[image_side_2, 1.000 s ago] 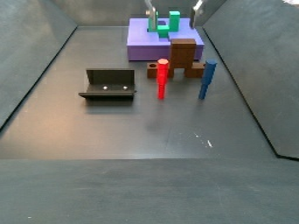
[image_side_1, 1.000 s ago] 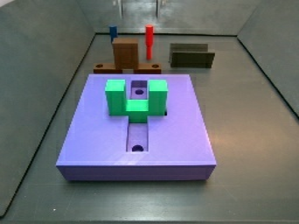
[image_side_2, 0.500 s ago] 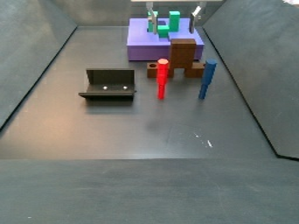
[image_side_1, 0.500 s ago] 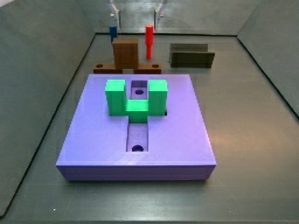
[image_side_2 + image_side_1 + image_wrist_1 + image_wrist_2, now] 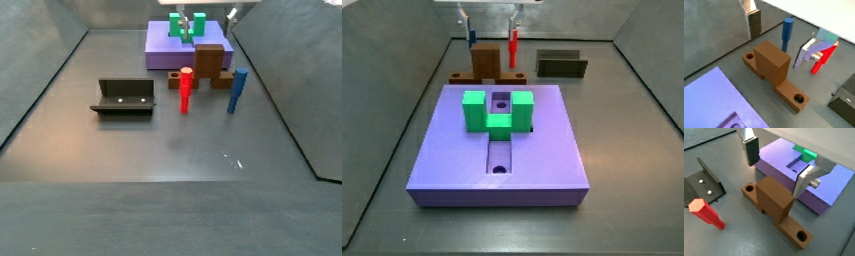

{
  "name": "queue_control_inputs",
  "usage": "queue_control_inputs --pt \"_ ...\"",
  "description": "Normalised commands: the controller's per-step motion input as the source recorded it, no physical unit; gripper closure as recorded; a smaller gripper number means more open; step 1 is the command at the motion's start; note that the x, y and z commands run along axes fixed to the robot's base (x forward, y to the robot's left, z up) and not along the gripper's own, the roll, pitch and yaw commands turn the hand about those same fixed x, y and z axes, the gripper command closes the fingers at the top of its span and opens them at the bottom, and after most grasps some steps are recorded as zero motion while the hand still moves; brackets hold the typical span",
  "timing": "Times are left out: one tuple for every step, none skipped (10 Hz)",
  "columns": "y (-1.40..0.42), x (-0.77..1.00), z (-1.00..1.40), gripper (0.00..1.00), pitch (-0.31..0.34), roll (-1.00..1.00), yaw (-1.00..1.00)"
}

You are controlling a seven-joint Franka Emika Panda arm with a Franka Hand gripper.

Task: Pick up the brown object. Move up. Move to above the board. Insert the brown object.
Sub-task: Pick up the brown object.

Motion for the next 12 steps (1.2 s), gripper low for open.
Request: queue_control_inputs --pt "0.05 -0.17 -0.21 0.0 -0.059 0.0 -0.02" --pt "0.05 -0.1 -0.23 0.0 -0.057 0.0 0.0" --pt "0.03 -0.08 -0.22 0.0 -0.056 0.0 -0.01" --pt "0.04 -0.11 -0.19 0.0 -0.04 0.0 -0.03" --pt "0.05 -0.13 -0.13 0.0 -0.017 0.0 -0.04" --pt "0.03 -0.05 -0.11 0.0 -0.016 0.0 -0.03" --pt "0.03 0.0 -0.11 0.0 -0.011 0.0 -0.03" --pt "0.06 0.0 -0.12 0.0 -0.011 0.0 -0.01" --pt "0.04 0.0 -0.11 0.0 -0.01 0.0 -0.01" --pt "0.04 0.0 -0.15 0.0 -0.016 0.0 0.0" --pt "0.02 0.0 -0.21 0.0 -0.023 0.0 -0.01" --pt "0.02 0.0 -0.31 0.0 -0.034 0.0 -0.03"
